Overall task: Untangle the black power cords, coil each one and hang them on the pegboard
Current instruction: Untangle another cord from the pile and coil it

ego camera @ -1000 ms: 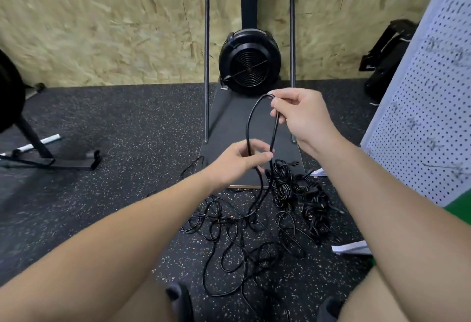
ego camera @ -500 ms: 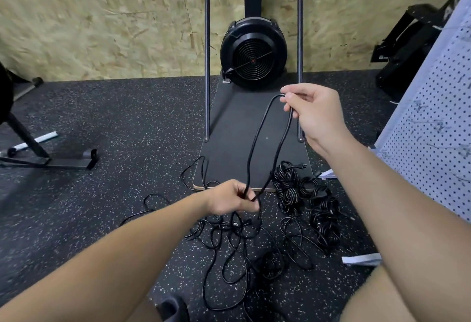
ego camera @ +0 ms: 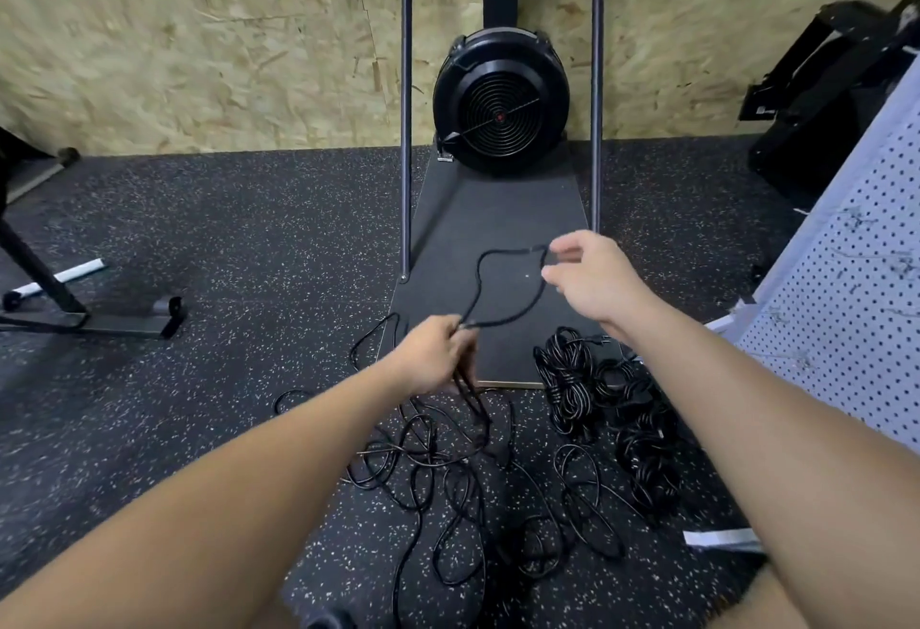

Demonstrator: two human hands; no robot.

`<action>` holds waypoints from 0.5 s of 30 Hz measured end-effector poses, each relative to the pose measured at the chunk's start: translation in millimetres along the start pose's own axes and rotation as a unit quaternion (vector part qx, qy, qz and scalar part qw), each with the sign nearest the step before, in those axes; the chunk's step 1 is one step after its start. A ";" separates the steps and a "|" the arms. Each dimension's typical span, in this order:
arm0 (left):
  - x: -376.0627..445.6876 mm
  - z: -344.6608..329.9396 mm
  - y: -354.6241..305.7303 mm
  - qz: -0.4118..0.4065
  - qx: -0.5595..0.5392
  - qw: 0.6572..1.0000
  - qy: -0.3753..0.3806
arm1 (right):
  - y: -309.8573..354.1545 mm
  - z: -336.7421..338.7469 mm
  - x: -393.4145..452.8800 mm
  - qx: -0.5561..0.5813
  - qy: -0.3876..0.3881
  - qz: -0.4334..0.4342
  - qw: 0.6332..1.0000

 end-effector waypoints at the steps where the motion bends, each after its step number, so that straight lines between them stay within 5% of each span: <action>1: 3.0 4.5 -6.8 0.001 -0.065 0.998 -0.014 | -2.1 -7.9 -4.7 -0.007 0.034 -0.011 0.999; 6: 5.9 17.8 -43.3 -0.012 -0.172 0.984 -0.049 | -7.5 -68.0 -39.8 -0.160 0.259 0.013 0.953; 8: 2.8 24.9 -58.8 -0.028 -0.170 0.982 -0.077 | -7.3 -84.9 -51.7 -0.108 0.310 0.011 0.944; 12: -8.3 36.2 -73.5 -0.042 -0.209 0.970 -0.115 | 6.1 -98.5 -66.8 -0.046 0.339 0.051 0.938; 15: -18.0 35.1 -80.3 -0.058 -0.259 0.962 -0.063 | 17.9 -91.1 -68.8 0.009 0.308 0.037 0.950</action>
Point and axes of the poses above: each hand's wrist, its own x-axis towards the middle knuckle, its own z-axis out of the back of the hand, y = z × x, the point moved 8 cm from there along x, towards the middle knuckle, and after that the axes turned 3 degrees about y, right-handed, at the moved point
